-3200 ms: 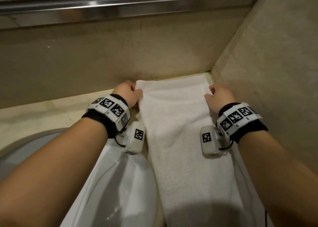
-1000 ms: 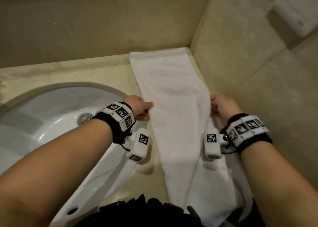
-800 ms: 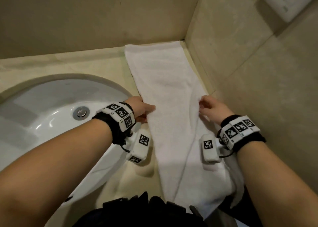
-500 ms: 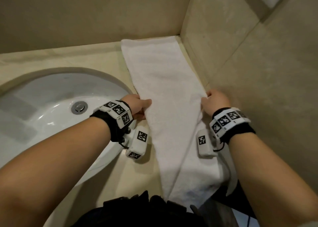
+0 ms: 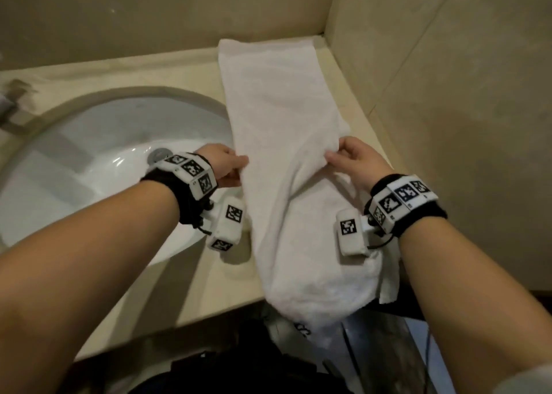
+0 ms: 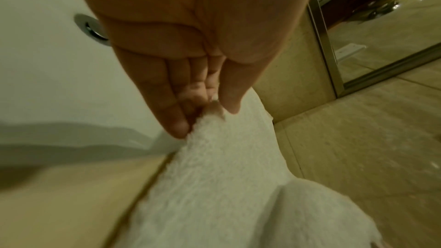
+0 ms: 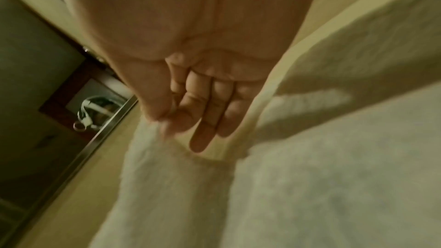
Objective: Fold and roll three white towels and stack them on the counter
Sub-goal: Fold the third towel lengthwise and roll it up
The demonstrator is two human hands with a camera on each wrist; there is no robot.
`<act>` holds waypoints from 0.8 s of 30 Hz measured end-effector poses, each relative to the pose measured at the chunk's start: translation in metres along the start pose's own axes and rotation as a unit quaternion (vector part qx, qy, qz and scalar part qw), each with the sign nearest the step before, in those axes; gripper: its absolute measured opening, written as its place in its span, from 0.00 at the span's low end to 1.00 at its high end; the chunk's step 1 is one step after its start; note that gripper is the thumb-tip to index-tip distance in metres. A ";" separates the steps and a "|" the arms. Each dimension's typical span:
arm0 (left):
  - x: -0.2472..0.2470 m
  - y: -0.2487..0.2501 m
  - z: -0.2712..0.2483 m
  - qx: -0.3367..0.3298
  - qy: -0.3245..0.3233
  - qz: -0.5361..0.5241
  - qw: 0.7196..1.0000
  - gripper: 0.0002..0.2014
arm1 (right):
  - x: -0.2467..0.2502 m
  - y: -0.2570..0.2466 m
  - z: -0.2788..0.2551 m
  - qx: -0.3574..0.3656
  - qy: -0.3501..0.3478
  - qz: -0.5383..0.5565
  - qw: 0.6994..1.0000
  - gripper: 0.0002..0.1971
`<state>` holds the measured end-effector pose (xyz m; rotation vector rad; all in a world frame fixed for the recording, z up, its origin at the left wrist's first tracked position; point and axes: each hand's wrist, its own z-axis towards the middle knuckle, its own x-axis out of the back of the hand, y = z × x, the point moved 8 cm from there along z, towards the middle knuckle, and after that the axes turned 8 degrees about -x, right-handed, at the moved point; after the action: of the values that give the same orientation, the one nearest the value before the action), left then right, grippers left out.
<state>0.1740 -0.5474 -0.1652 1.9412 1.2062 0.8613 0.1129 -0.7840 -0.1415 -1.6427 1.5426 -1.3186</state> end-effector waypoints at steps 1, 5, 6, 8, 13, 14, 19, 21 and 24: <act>0.001 -0.004 -0.006 0.006 -0.005 -0.010 1.000 0.11 | 0.000 0.002 -0.002 -0.010 0.020 0.043 0.999 0.06; -0.002 -0.016 -0.028 0.015 -0.018 -0.050 0.998 0.07 | 0.030 0.012 -0.017 -0.023 0.178 -0.010 0.984 0.18; -0.003 -0.017 -0.032 0.013 -0.017 -0.057 0.998 0.07 | 0.032 0.015 -0.020 -0.028 0.177 -0.021 0.984 0.17; -0.007 -0.018 -0.038 0.011 -0.022 -0.064 0.998 0.08 | 0.023 0.017 -0.023 -0.040 0.114 0.038 0.992 0.11; -0.021 -0.026 -0.050 0.035 -0.028 -0.038 0.998 0.08 | 0.001 0.011 -0.028 -0.009 -0.009 -0.004 1.000 0.21; -0.021 -0.027 -0.051 0.040 -0.025 -0.034 0.998 0.09 | -0.001 0.010 -0.028 -0.003 -0.016 -0.012 1.000 0.17; -0.025 -0.032 -0.057 0.070 -0.034 -0.050 0.996 0.08 | 0.028 0.012 -0.029 -0.007 0.091 -0.060 0.994 0.02; -0.027 -0.032 -0.059 0.079 -0.041 -0.053 0.995 0.07 | 0.052 0.020 -0.032 -0.058 0.202 -0.155 0.965 0.10; -0.027 -0.033 -0.060 0.083 -0.042 -0.048 0.994 0.06 | 0.054 0.035 -0.037 -0.135 0.200 -0.225 0.944 0.18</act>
<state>0.1003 -0.5487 -0.1641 2.0112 1.3464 0.6417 0.0580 -0.8340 -0.1419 -2.0869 1.6962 -1.8380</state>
